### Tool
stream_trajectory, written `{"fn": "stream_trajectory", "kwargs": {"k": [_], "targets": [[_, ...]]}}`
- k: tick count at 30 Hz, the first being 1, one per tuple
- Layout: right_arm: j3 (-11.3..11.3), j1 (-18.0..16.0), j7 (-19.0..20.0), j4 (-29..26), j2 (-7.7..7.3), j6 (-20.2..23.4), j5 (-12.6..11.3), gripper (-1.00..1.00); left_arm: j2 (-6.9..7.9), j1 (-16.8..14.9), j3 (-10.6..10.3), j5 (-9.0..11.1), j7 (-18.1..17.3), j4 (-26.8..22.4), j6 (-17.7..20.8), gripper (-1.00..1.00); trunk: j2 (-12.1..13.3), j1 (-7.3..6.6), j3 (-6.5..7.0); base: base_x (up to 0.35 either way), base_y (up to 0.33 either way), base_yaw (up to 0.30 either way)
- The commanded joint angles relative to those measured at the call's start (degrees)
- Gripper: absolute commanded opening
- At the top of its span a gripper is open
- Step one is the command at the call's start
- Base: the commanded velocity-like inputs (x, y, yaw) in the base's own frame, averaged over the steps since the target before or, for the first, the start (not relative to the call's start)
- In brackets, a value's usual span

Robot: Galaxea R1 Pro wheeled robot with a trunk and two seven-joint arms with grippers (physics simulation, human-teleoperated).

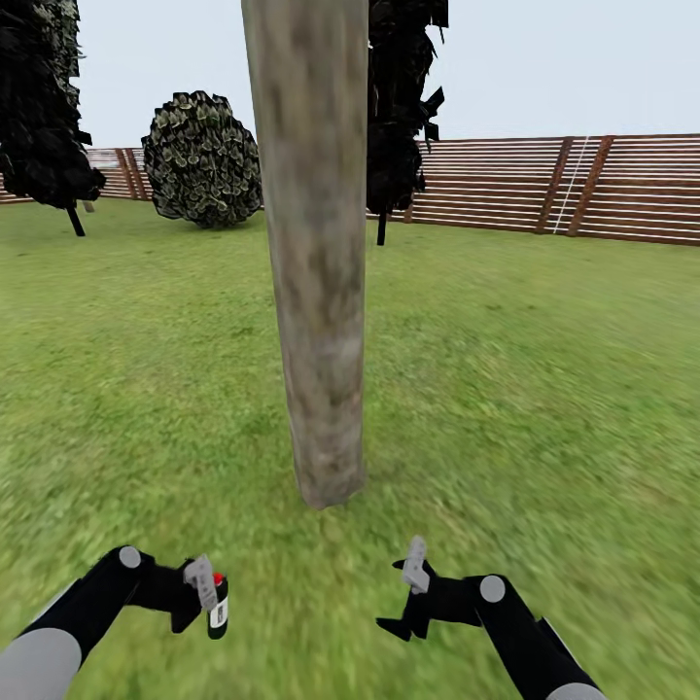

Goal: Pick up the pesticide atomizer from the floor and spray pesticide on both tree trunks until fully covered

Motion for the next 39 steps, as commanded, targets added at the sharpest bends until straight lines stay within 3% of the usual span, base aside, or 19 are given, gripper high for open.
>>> {"fn": "stream_trajectory", "kwargs": {"k": [1, 4, 7, 8, 9, 10, 11, 13, 16, 19, 28, 32, 39], "targets": [[0.0, 0.0, 0.03, -0.01, 0.12, 0.04, 0.02, 1.0, -0.4, 0.0, -0.01, -0.72, -0.12, -0.03, 0.03, -1.0, 0.0, 0.0, 0.0, 0.0, 0.0, 0.0], [0.0, 0.0, 0.07, 0.01, 0.29, 0.03, 0.06, 1.0, -2.09, 0.02, -0.03, -3.42, -0.25, -0.05, 0.05, -1.0, 0.0, 0.0, 0.0, 0.0, 0.0, 0.0], [0.46, -0.03, 0.11, -0.09, 1.02, 0.08, 0.07, 1.0, -5.69, -0.02, 0.02, -8.99, -0.29, -0.06, 0.14, -1.0, 0.0, 0.0, 0.0, 0.0, 0.0, 0.0], [0.81, -0.05, 0.12, -0.15, 1.23, 0.1, 0.09, 1.0, -6.16, -0.03, 0.03, -9.8, -0.3, -0.06, 0.16, -1.0, 0.0, 0.0, 0.0, 0.0, 0.0, 0.0], [2.51, -0.07, 0.15, -0.42, 1.76, 0.13, 0.13, 1.0, -7.27, -0.04, 0.07, -11.9, -0.3, -0.06, 0.19, -1.0, 0.0, 0.0, 0.0, 0.0, 0.0, 0.0], [3.43, -0.07, 0.13, -0.49, 1.87, 0.13, 0.14, 1.0, -7.58, -0.04, 0.09, -12.5, -0.3, -0.06, 0.2, -1.0, 0.0, 0.0, 0.0, 0.0, 0.0, 0.0], [5.04, -0.08, 0.11, -0.59, 2.05, 0.12, 0.15, -1.0, -8.11, -0.04, 0.11, -13.4, -0.3, -0.06, 0.19, -1.0, 0.0, 0.0, 0.0, 0.0, 0.0, 0.0], [7.39, -0.09, 0.09, -0.75, 2.29, 0.13, 0.14, -1.0, -8.98, -0.05, 0.11, -14.38, -0.31, -0.06, 0.15, -1.0, 0.0, 0.0, 0.0, 0.0, 0.0, 0.0], [8.74, -0.11, 0.02, -0.96, 2.71, 0.18, 0.16, -1.0, -9.72, 0.0, 0.07, -14.89, -0.31, -0.06, -0.04, -1.0, 0.0, 0.0, 0.0, 0.0, 0.0, 0.0], [9.07, -0.27, 0.0, -1.01, 2.99, 0.24, 0.12, -1.0, -10.1, -0.03, 0.06, -15.0, -0.31, -0.06, -0.13, -1.0, 0.0, 0.0, 0.0, 0.0, 0.0, 0.0], [9.29, -0.38, 0.04, -0.95, 3.12, 0.22, 0.08, -1.0, -13.68, -0.05, -0.13, -15.15, -0.31, -0.06, -0.45, -1.0, 0.0, 0.0, 0.0, 0.0, 0.0, 0.0], [9.31, -0.4, 0.07, -1.01, 3.12, 0.2, 0.08, -1.0, -14.81, -0.05, -3.93, -15.06, -0.31, -0.06, -0.52, -1.0, 0.0, 0.0, 0.0, 0.0, 0.0, 0.0], [9.39, -0.44, 0.08, -2.15, 3.24, 0.2, 0.01, -1.0, -15.49, -0.05, -4.96, -14.94, -0.3, -0.06, -0.55, -1.0, 0.0, 0.0, 0.0, 0.0, 0.0, 0.0]]}}
